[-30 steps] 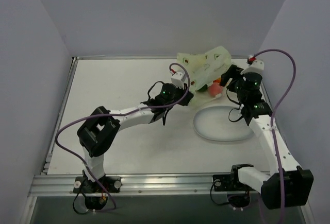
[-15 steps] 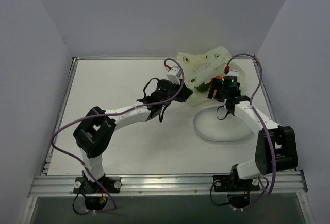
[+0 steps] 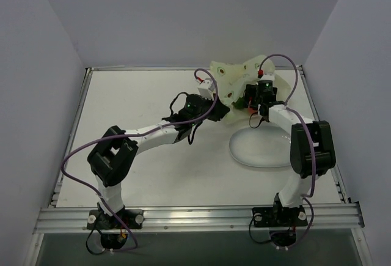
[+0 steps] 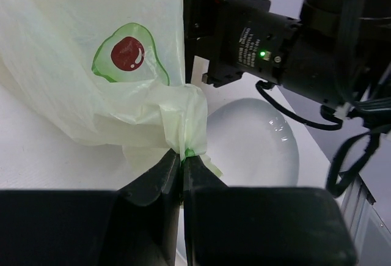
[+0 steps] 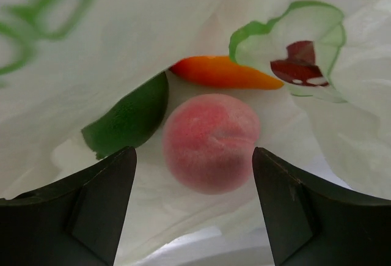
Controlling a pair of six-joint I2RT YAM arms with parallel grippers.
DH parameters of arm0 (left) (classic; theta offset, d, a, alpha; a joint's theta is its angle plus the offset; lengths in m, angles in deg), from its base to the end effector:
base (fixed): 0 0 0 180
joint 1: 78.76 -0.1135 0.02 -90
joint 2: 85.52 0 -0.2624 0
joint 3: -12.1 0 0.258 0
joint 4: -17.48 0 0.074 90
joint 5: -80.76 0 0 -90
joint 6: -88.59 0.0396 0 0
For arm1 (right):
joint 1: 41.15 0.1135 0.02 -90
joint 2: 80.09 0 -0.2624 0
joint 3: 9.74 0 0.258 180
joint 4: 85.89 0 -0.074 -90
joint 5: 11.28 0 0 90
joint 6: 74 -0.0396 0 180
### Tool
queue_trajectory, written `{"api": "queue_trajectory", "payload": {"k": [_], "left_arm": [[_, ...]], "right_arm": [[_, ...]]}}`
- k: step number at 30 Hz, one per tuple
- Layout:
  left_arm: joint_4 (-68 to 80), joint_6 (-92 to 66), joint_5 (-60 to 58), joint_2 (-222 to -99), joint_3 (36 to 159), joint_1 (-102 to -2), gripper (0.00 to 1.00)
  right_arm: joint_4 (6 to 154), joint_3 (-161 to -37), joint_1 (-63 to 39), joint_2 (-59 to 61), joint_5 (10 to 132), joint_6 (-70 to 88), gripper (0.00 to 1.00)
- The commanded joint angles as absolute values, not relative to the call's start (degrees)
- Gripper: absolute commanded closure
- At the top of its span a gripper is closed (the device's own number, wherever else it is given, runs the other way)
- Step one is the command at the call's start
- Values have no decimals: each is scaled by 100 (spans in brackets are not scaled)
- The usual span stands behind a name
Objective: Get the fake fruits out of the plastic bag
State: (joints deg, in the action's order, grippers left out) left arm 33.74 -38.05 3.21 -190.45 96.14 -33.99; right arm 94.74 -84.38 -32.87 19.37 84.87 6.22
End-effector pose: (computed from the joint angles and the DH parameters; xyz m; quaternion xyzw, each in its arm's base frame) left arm 0.3070 -0.3166 0.2660 0.1251 0.7237 -0.5000 0.4589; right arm 0.3971 0.0535 0.2176 0.0401 0.8379 0.0407 0.5428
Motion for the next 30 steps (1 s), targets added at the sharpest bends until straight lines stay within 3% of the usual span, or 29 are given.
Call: {"api": "queue_trajectory", "payload": {"k": [1,9,12,15,24,30], "left_arm": [[3664,-3876,439,-19046,9771,-3456,98],[3681,-3903,395,-19020,9666,-3456,98],[3681,-3911,351,-19011,9604,-3456,98],[3681,-3894,307,-19037,9613,-3464,98],[3655,-3946,324,-19327,10025,-3596,98],[3681,-3903,474,-19407,10334,-3780,98]], "right_arm": [[9612,-8612,-3394,2194,8461,695,27],[9780,-8901,-3500,2599,8505,598,26],[9701,-8972,-3508,2547,8487,598,42],[9647,-8727,-3430,2004,8583,475,69],[9525,-7060,-3069,-580,8206,-272,70],[8552,-5863,-2631,-2101,8144,-1175,71]]}}
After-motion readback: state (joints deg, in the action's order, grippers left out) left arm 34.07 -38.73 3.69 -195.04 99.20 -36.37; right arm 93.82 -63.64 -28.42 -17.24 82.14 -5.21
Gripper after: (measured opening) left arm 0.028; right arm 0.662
